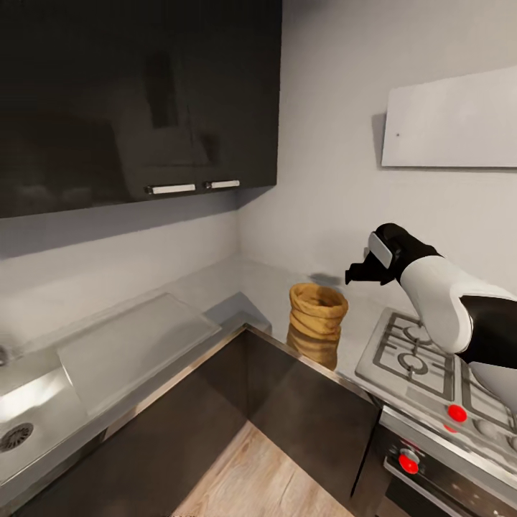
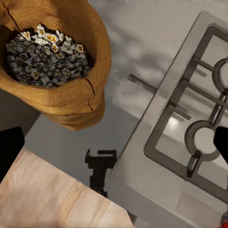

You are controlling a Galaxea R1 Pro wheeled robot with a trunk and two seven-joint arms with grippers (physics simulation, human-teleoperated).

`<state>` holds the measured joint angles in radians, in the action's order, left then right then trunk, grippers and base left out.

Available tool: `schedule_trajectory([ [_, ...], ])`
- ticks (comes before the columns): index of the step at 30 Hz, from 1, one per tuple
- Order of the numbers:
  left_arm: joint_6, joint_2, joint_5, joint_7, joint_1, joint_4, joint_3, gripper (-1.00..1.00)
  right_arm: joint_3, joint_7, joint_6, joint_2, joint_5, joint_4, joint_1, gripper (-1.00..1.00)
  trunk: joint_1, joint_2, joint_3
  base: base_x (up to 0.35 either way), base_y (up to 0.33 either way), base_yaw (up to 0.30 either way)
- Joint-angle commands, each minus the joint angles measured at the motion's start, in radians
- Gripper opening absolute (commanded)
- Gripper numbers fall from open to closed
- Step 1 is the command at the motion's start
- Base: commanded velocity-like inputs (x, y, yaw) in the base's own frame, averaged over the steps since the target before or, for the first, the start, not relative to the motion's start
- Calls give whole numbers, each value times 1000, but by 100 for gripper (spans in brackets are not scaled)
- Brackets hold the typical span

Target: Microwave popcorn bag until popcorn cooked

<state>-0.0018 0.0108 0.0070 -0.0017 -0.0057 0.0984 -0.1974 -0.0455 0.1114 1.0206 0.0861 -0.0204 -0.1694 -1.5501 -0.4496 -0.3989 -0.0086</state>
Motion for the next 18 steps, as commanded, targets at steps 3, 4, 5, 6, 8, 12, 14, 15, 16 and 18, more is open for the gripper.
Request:
schedule_trajectory([
  [3,-1,0,1,0,0,0,-4,100,-5,4,4,0,-1,-1,0,100,0,-1,-1,0,0,54],
  [4,-1,0,1,0,0,0,-4,100,-5,4,4,0,-1,-1,0,100,0,-1,-1,0,0,16],
  [5,-1,0,1,0,0,0,-4,100,-5,4,4,0,-1,-1,0,100,0,-1,-1,0,0,8],
  [6,-2,0,1,0,0,0,-4,100,-5,4,4,0,-1,-1,0,100,0,-1,-1,0,0,5],
  [8,-3,0,1,0,0,0,-4,100,-5,4,4,0,-1,-1,0,100,0,-1,-1,7,0,3],
  [12,-3,0,1,0,0,0,-4,100,-5,4,4,0,-1,-1,1,100,0,-1,-1,210,0,1],
  [14,-3,0,1,0,0,0,-4,100,-5,4,4,0,-1,-1,0,100,0,-1,-1,319,0,0],
  [15,-3,0,1,0,0,0,-4,100,-5,4,4,0,-1,-1,0,100,0,-1,-1,330,0,0],
  [16,-3,0,1,0,0,0,-4,100,-5,4,5,0,-1,0,0,100,0,-1,-1,334,0,0],
  [18,-3,0,1,0,0,0,-4,100,-5,4,5,0,-1,26,0,100,0,-1,-1,331,0,0],
])
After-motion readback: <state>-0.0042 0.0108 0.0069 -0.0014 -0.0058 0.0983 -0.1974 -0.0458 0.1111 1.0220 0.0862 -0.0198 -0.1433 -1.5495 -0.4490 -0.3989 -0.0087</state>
